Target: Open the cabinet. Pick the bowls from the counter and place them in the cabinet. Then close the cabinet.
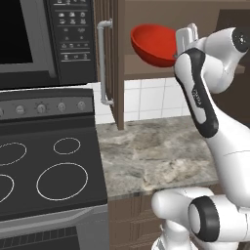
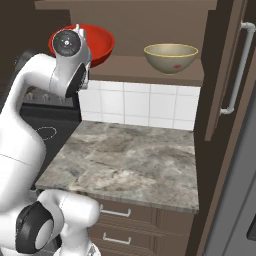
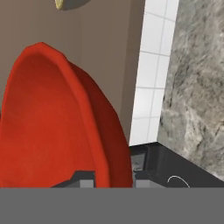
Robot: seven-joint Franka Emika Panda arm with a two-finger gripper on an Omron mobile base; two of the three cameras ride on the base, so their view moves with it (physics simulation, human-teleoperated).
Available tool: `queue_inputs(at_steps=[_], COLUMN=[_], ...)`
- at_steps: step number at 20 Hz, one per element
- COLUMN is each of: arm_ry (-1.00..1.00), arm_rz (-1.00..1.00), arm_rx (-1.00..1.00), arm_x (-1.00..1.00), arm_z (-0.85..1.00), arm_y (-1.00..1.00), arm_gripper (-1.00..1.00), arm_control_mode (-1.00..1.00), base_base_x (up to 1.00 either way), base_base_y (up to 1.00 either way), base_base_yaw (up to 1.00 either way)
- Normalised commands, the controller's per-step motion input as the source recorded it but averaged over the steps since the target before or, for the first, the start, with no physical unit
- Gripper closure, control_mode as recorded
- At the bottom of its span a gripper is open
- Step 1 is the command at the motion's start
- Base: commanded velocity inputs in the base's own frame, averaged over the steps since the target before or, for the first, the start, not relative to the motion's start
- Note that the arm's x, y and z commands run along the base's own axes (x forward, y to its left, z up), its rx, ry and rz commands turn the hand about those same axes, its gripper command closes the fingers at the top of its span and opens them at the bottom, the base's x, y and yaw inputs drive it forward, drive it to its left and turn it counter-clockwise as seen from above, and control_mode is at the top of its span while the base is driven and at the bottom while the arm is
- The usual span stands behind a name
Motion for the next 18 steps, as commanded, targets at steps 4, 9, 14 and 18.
queue_inputs(at_steps=[4,9,14,18], arm_ry=[0.0,0.0,0.0,0.0], arm_rz=[0.0,0.0,0.0,0.0], arm_rx=[0.0,0.0,0.0,0.0], arm_x=[0.5,0.51,0.48,0.47], arm_z=[-0.16,-0.11,-0.13,-0.21], arm_y=[0.01,0.0,0.0,0.01], arm_gripper=[1.0,1.0,1.0,1.0], arm_control_mode=[-1.0,-1.0,-1.0,-1.0], base_base_x=[0.0,0.0,0.0,0.0], base_base_y=[0.0,0.0,0.0,0.0], base_base_yaw=[0.0,0.0,0.0,0.0])
